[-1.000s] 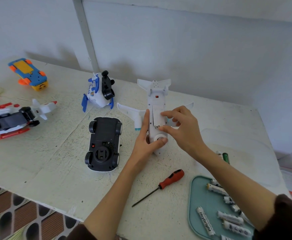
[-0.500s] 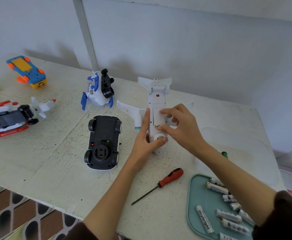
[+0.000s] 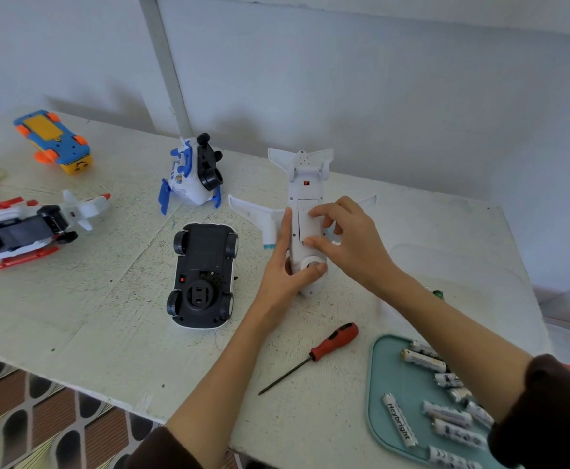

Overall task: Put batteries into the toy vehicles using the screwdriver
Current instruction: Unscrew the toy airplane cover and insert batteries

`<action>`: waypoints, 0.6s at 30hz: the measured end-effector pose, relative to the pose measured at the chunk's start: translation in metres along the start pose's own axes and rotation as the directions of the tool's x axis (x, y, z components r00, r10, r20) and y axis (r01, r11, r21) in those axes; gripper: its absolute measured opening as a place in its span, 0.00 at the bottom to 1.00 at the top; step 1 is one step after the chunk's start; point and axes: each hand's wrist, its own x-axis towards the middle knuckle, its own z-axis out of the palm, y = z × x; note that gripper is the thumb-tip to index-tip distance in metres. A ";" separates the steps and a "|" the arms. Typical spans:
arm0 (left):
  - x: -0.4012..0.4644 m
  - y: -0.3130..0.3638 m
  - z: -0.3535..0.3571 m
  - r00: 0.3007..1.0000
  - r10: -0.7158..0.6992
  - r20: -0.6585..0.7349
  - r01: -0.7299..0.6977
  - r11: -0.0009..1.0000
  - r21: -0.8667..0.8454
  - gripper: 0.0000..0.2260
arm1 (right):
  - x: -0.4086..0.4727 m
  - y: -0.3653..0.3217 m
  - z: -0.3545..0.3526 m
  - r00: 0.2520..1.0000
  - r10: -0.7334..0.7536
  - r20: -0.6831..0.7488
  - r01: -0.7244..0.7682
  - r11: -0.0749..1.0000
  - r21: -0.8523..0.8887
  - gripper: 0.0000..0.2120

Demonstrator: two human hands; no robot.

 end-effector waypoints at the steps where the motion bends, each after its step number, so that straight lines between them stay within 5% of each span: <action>1: 0.000 0.000 0.000 1.000 0.000 0.003 0.000 1.000 0.002 0.40 | 0.000 0.001 0.000 1.000 -0.011 -0.003 0.011 1.000 -0.010 0.17; 7: -0.001 0.001 -0.001 1.000 0.008 0.026 -0.008 1.000 0.018 0.40 | -0.002 0.000 -0.001 0.989 -0.145 0.032 0.147 0.986 -0.075 0.03; 12: -0.001 0.003 -0.001 1.000 -0.004 0.025 0.004 1.000 0.017 0.39 | 0.003 -0.002 -0.005 0.973 -0.165 0.164 0.177 0.982 -0.062 0.03; 18: -0.001 0.003 0.000 1.000 -0.021 0.019 0.021 0.999 0.033 0.40 | 0.005 0.001 -0.005 0.971 -0.185 0.152 0.196 0.978 -0.067 0.03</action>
